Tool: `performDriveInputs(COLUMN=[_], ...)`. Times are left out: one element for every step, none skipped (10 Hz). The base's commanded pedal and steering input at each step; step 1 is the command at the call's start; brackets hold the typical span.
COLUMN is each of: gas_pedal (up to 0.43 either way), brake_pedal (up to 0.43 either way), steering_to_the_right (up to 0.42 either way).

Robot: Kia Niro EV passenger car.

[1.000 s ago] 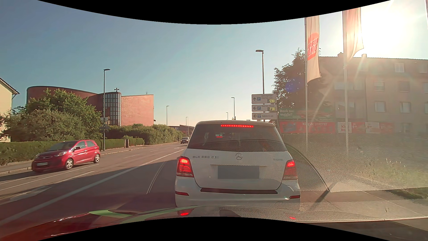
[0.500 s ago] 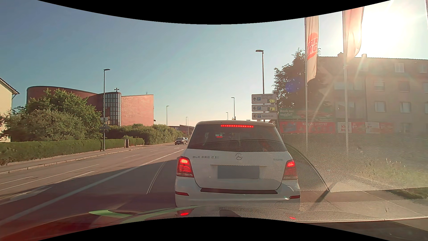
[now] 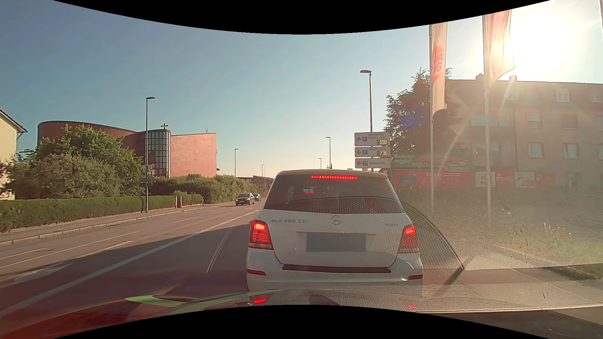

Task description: Follow the waypoints while adhering to traffic rules and regulations

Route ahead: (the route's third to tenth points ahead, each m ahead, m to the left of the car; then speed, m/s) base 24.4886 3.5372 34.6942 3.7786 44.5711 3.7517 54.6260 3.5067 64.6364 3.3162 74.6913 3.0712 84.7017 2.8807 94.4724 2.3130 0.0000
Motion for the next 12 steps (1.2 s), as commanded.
performDriveInputs(gas_pedal=[0.0, 0.0, 0.0, 0.0, 0.0, 0.0, 0.0, 0.0, 0.0, 0.0, 0.0, 0.0], brake_pedal=[0.28, 0.28, 0.28, 0.28, 0.28, 0.28, 0.28, 0.28, 0.28, 0.28, 0.28, 0.28], steering_to_the_right=[-0.003, -0.004, -0.003, -0.003, -0.003, -0.004, -0.003, -0.004, -0.004, -0.004, -0.003, -0.004])
